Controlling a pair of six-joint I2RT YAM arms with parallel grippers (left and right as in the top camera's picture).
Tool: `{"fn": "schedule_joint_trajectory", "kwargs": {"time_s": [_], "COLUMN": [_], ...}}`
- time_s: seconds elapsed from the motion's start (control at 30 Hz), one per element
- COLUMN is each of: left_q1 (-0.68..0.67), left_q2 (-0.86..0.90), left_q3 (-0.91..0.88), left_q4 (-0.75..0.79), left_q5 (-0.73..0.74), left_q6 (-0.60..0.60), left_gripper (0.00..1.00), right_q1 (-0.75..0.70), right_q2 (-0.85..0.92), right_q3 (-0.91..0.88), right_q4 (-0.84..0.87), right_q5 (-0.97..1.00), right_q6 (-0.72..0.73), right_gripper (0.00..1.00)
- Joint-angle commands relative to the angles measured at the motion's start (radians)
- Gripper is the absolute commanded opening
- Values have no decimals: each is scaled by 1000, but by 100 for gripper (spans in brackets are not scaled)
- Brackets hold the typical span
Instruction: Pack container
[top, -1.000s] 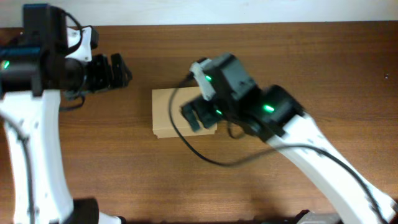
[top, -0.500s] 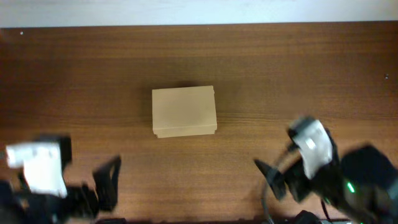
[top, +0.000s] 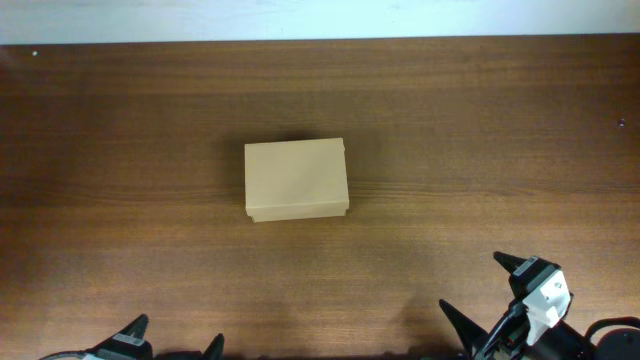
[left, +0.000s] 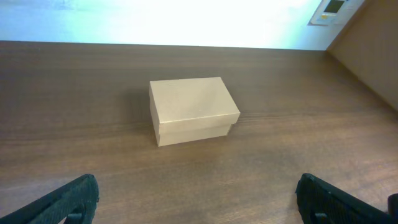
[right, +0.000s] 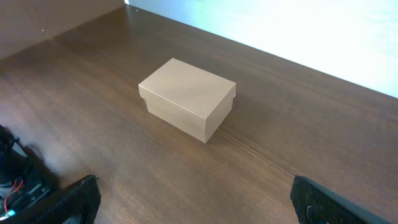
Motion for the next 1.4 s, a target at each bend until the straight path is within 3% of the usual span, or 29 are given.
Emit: {"fn": "schedule_joint_trajectory", "kwargs": {"time_s": [0.0, 0.43, 0.6, 0.9, 1.23, 1.37], "left_q1": [-1, -1, -1, 0, 0, 0], "left_q2": [-2, -2, -2, -18, -180, -225], "left_q3": [-15, -15, -16, -201, -639, -802], "left_q4": [11, -48, -84, 247, 543, 595], "left_q5": [22, 22, -116, -249, -249, -257], "left_q6": [19, 19, 45, 51, 311, 338], "left_gripper": [99, 100, 100, 100, 100, 100], "right_q1": [5, 5, 5, 5, 5, 5], "right_q2": [-2, -2, -2, -2, -2, -2], "right_q3": [-9, -9, -9, -9, -9, -9], "right_q4": [1, -32, -32, -32, -32, -32], "right_q5": [13, 13, 13, 13, 13, 13], "right_q6": [-3, -3, -3, -3, -3, -3], "right_gripper": [99, 99, 99, 99, 99, 99]}}
